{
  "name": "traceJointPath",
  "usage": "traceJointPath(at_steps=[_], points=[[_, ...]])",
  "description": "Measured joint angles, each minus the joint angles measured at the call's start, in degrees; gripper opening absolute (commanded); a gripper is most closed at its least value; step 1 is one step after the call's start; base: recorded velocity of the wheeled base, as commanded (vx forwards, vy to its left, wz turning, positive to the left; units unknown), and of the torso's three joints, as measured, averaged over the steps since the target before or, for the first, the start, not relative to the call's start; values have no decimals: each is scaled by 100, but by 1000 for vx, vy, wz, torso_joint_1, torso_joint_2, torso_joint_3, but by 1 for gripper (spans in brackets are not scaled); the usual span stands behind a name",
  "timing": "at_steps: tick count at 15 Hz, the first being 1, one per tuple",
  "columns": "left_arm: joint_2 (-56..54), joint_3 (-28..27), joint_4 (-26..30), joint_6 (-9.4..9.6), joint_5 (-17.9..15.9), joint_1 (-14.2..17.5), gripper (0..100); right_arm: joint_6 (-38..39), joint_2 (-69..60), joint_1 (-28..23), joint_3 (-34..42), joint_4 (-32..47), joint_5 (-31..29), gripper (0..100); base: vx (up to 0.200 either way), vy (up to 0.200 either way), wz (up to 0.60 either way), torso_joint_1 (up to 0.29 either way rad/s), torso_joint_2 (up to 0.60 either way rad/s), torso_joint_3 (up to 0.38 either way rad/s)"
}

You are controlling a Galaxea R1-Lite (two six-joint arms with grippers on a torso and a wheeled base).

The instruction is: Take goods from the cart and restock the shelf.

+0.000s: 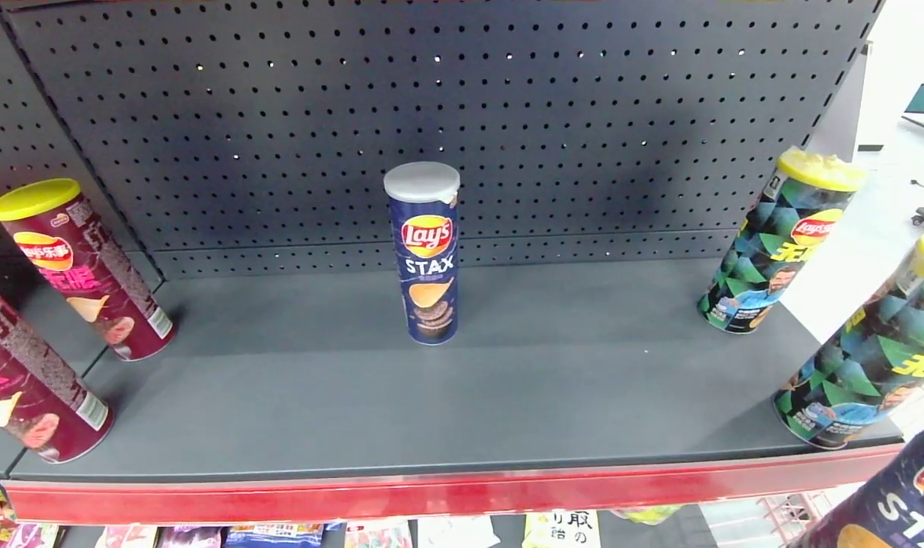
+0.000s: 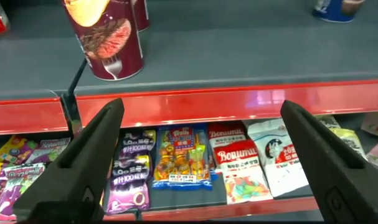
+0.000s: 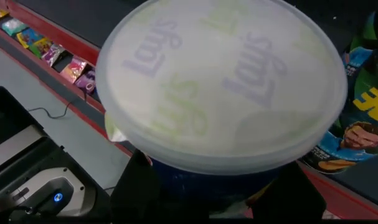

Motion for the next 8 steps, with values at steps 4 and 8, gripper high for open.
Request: traceJointPath(at_steps=[4, 8], points=[[12, -5, 4, -13, 0, -5, 100, -20, 66, 110, -28, -11, 148, 0, 0, 0, 0, 0, 0, 0], [26, -5, -10, 189, -332, -10, 100, -151, 196, 390, -63, -24, 176, 0, 0, 0, 0, 0, 0, 0]])
